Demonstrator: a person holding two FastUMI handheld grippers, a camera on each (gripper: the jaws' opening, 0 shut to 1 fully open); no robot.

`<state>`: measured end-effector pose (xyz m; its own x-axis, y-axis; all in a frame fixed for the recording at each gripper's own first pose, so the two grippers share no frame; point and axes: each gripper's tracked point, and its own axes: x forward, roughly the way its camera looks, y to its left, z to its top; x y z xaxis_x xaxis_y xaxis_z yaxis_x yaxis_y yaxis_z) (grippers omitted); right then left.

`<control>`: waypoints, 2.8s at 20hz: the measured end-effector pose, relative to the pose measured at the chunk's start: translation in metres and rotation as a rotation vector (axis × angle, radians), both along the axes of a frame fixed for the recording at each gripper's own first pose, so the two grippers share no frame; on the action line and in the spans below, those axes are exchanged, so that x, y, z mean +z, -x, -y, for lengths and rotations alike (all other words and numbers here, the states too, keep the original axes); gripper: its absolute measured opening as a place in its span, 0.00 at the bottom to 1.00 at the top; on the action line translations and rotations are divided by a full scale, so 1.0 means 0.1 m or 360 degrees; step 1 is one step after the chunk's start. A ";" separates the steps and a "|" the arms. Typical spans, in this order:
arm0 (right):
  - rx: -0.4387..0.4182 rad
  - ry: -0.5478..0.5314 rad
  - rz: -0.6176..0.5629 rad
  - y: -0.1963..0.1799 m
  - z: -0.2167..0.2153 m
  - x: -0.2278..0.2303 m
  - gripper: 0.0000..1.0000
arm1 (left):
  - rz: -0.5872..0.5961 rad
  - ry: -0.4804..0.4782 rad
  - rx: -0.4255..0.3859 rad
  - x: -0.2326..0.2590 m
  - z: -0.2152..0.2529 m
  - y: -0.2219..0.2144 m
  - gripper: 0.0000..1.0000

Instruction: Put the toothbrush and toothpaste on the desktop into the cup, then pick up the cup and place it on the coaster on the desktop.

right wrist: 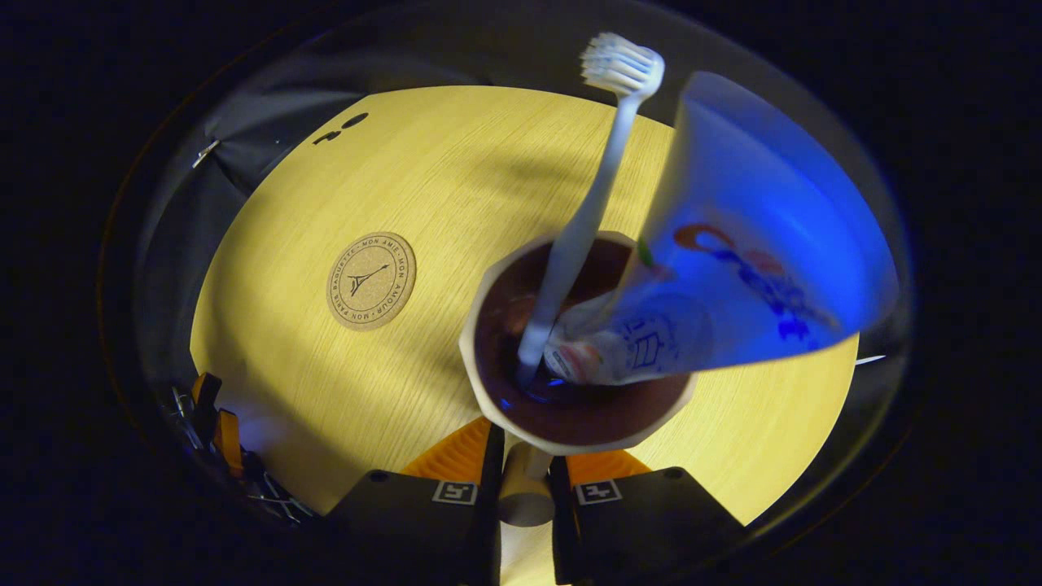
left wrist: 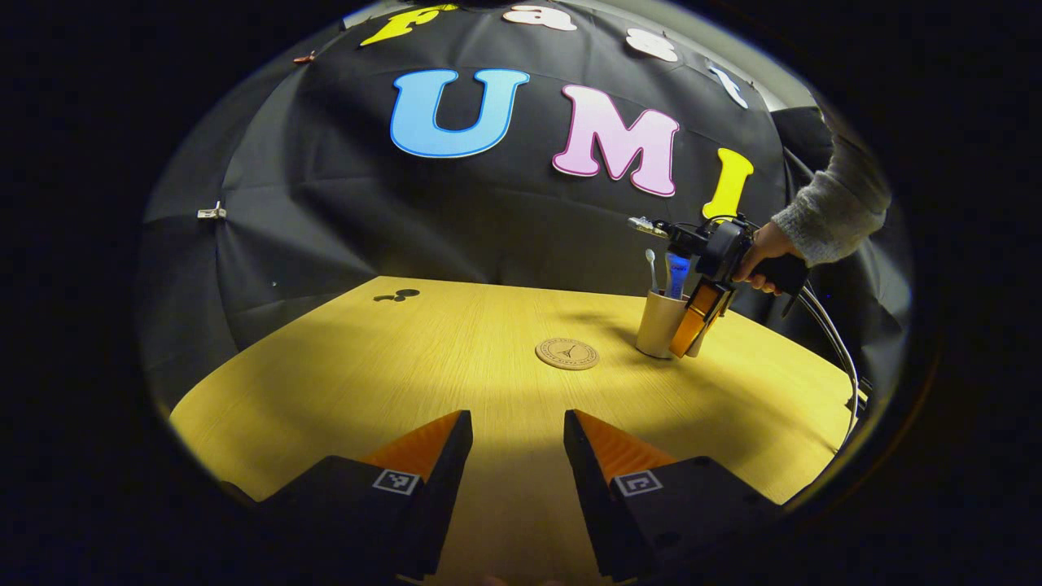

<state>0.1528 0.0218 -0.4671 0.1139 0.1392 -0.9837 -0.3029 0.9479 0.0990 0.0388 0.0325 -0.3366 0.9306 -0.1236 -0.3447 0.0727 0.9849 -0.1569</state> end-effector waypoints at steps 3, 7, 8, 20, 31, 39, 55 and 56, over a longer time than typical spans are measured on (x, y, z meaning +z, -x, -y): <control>0.0044 -0.0027 0.0062 -0.04 -0.07 0.08 0.29 | -0.0001 -0.0008 -0.0011 0.00 0.03 0.00 0.68; 0.0042 -0.0110 0.0104 -0.05 -0.28 0.27 0.28 | 0.0010 -0.0016 -0.0023 0.04 0.07 0.00 0.72; 0.0067 -0.0125 0.0110 -0.06 -0.35 0.31 0.28 | 0.0012 -0.0014 -0.0023 0.05 0.07 0.00 0.72; 0.0310 -0.0241 0.0093 -0.18 -1.26 0.23 0.28 | 0.0032 -0.0024 0.0037 0.14 -0.06 0.06 0.72; 0.0420 -0.0200 0.0015 -0.18 -1.58 0.01 0.28 | 0.0011 0.0032 0.0115 0.05 -0.33 0.12 0.72; 0.0468 -0.0078 0.0018 -0.18 -1.50 0.01 0.25 | 0.0027 0.0033 0.0123 0.09 -0.36 0.10 0.72; 0.0391 -0.0224 0.0278 -0.22 -1.29 0.84 0.46 | 0.0039 0.0003 0.0077 0.37 -0.08 0.00 0.72; 0.0375 -0.0251 0.0303 -0.22 -1.26 0.96 0.45 | 0.0042 -0.0005 0.0060 0.43 -0.05 -0.02 0.72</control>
